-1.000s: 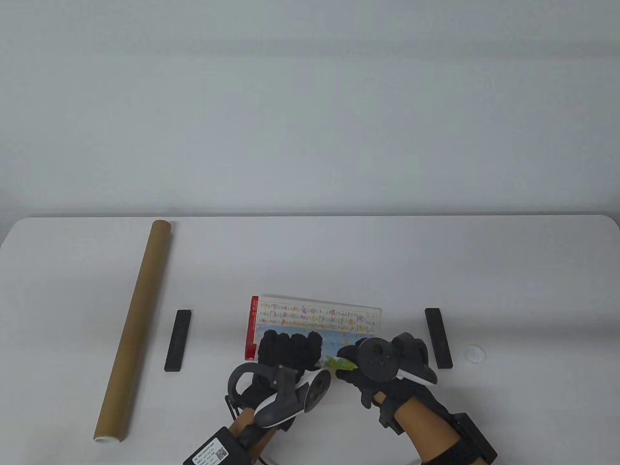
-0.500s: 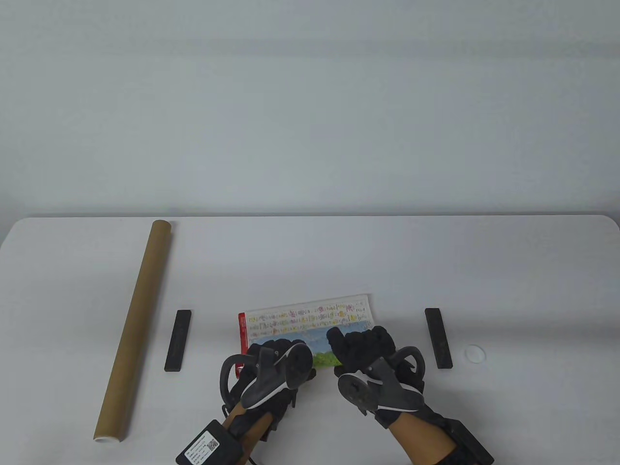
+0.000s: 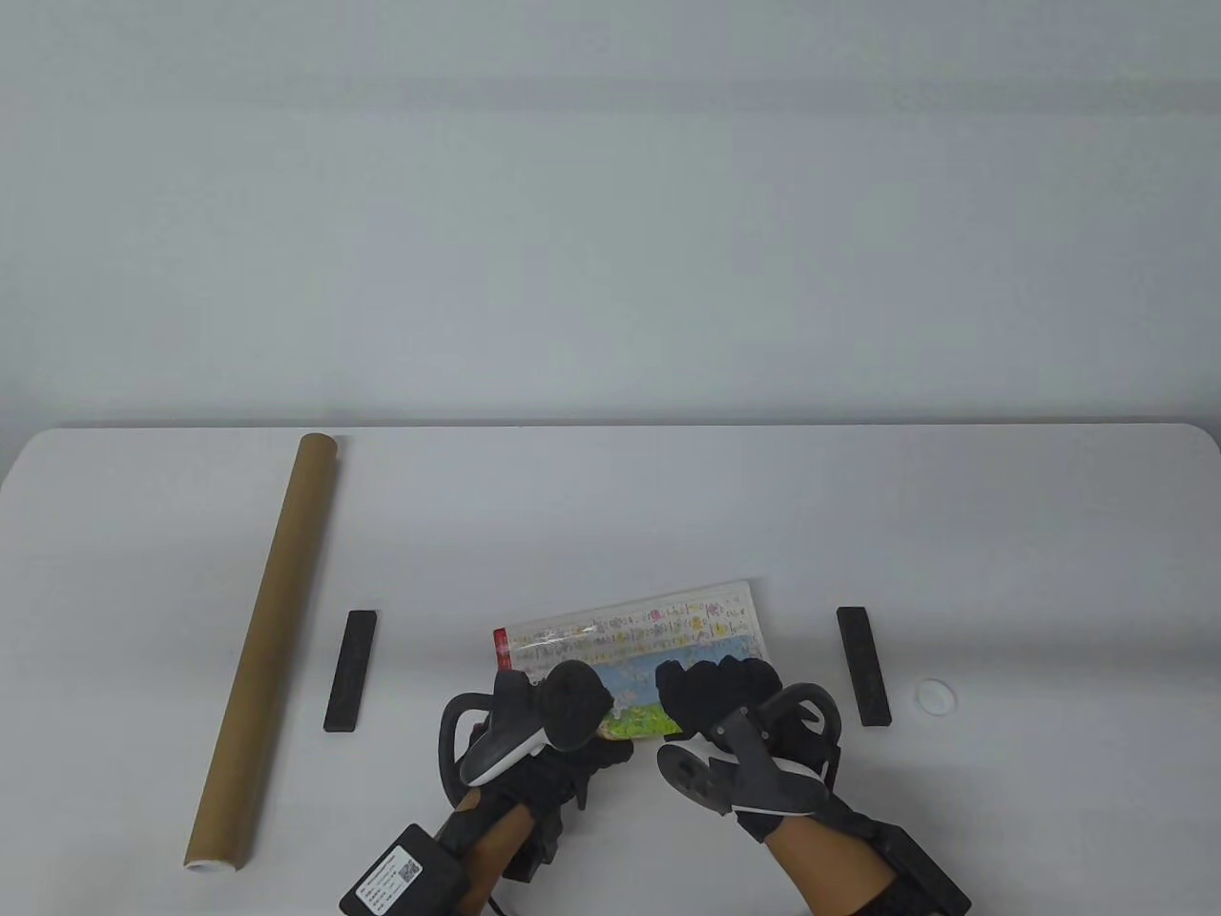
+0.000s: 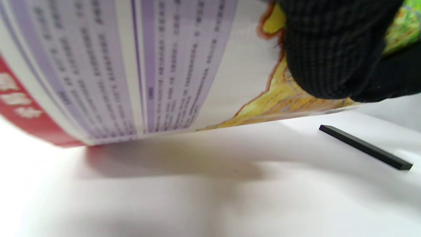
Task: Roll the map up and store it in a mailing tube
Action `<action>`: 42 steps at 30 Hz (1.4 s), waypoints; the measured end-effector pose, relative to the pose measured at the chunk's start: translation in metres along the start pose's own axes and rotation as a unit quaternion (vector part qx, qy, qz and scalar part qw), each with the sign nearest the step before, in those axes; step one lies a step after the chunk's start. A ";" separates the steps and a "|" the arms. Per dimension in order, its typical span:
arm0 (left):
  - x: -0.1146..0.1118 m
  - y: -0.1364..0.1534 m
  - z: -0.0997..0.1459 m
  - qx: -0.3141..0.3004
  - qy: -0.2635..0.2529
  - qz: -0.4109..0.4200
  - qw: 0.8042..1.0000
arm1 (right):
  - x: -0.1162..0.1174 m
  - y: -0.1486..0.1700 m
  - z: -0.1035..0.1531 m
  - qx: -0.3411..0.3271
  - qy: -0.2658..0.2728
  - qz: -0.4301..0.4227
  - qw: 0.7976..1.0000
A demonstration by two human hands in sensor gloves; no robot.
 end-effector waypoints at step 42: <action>-0.010 0.023 -0.002 0.032 0.053 0.073 0.995 | -0.003 0.005 0.004 -0.016 0.008 -0.011 1.000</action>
Point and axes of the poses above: the tracker on the back of each hand, its own y axis roughly to the little-finger side, its own z axis roughly from the fingertips to the wrist, x = y × z, the point moved 5 cm from there along -z, roughly from the wrist to the fingertips, and after that the axes turned 10 degrees about -x, right-handed, at the moved point
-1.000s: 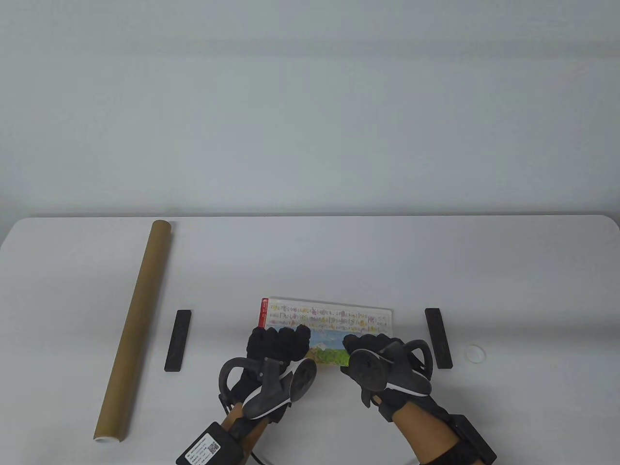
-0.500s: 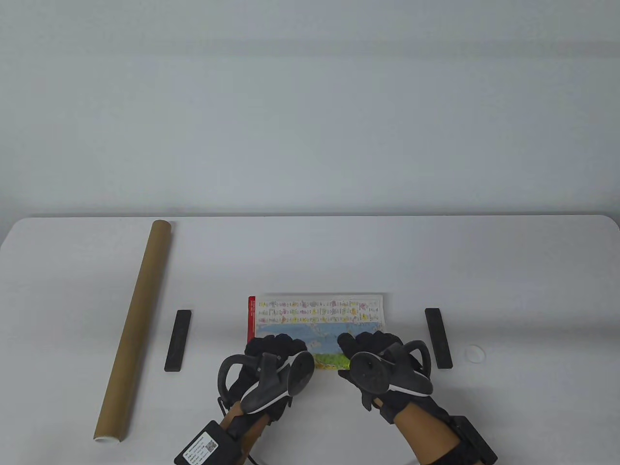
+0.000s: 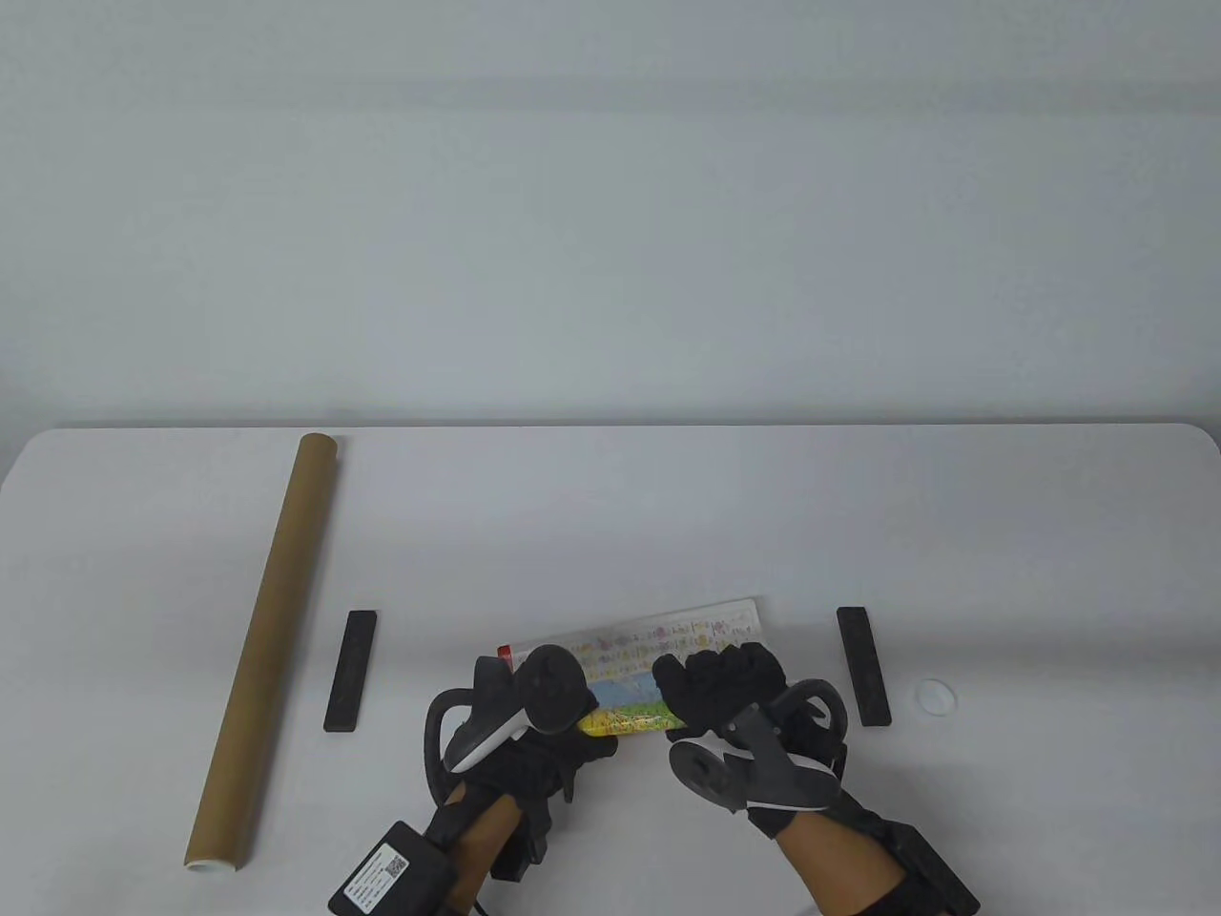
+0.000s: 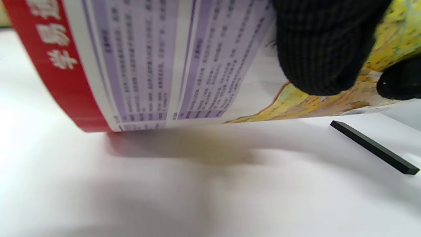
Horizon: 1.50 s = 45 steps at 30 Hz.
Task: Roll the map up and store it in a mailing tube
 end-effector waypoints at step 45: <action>0.007 -0.007 0.007 -0.004 -0.058 0.003 0.998 | -0.011 0.001 0.001 0.021 0.019 0.048 0.998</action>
Point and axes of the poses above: the tracker on the back of each hand, its own y axis roughly to the little-finger side, its own z axis roughly from the fingertips to the wrist, x = y × z, the point moved 5 cm from there along -z, roughly from the wrist to the fingertips, and after that the axes turned 10 degrees about -x, right-handed, at the moved point
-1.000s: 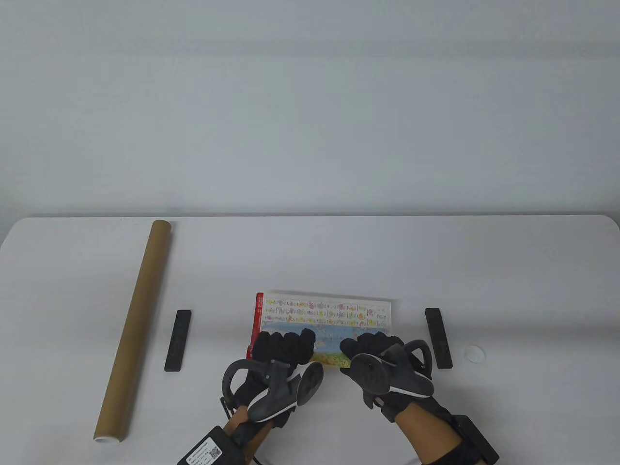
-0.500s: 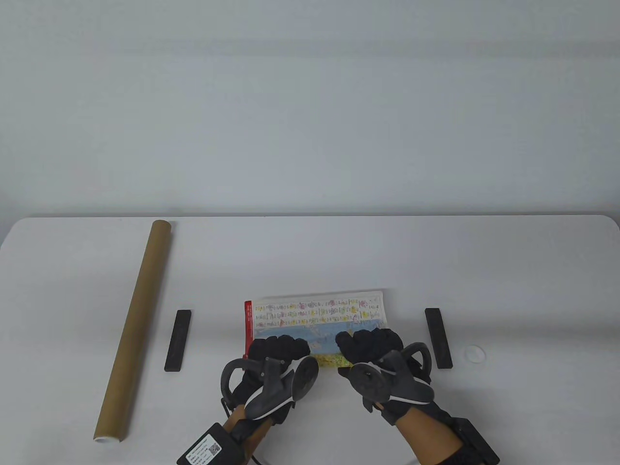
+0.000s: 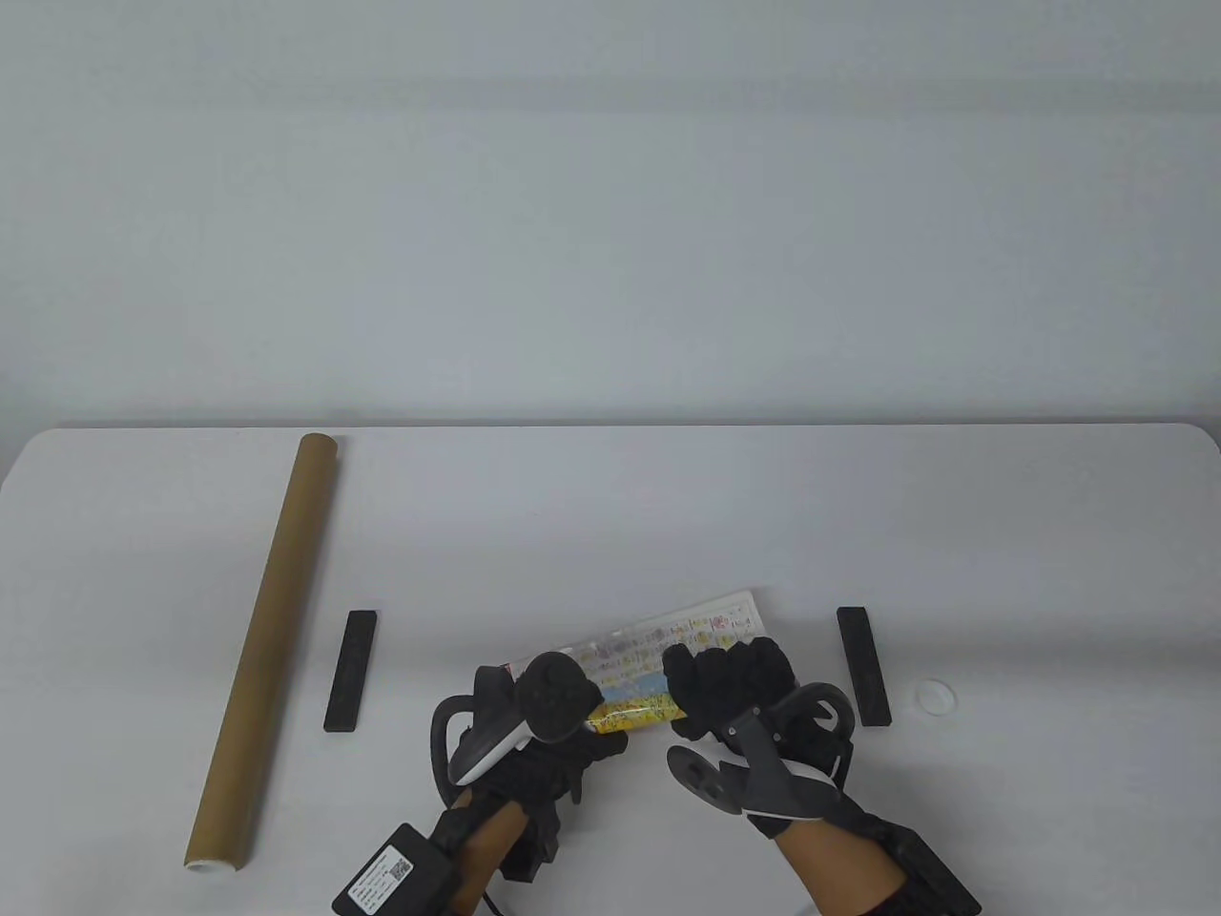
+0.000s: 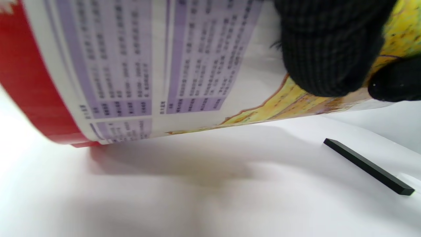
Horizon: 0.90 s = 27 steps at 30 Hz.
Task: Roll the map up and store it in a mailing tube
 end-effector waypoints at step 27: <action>0.022 -0.036 0.014 -0.021 -0.116 -0.194 0.974 | 0.010 0.007 0.000 0.011 -0.012 -0.114 0.993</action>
Point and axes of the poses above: the tracker on the back of each hand, its own y axis roughly to the little-finger side, its own z axis roughly from the fingertips to the wrist, x = y × z, the point moved 5 cm from there along -z, roughly from the wrist to the fingertips, and after that the axes turned 10 degrees about -x, right-handed, at the moved point
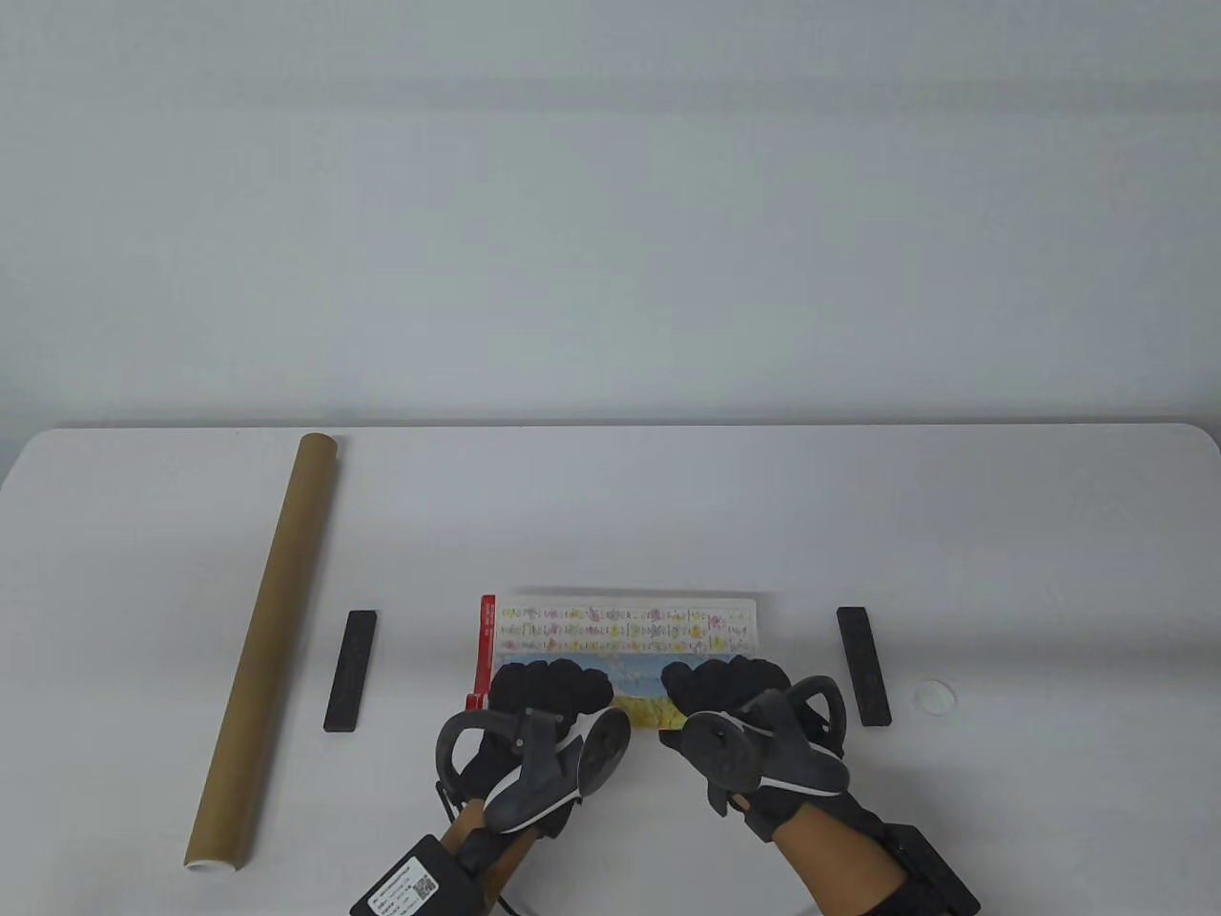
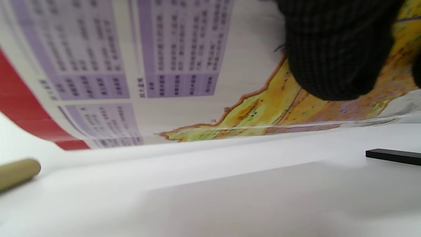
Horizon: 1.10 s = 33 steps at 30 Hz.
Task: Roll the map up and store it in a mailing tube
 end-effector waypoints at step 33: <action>0.008 -0.009 0.002 -0.011 -0.041 -0.061 0.997 | 0.017 0.021 -0.002 0.025 -0.041 -0.113 0.992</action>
Point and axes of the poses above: the tracker on the back of each hand, its own y axis roughly to the little-finger side, its own z axis roughly from the fingertips to the wrist, x = y × z, the point moved 5 cm from there along -z, roughly from the wrist to the fingertips, and after that the axes turned 10 degrees about -x, right-handed, at the moved point
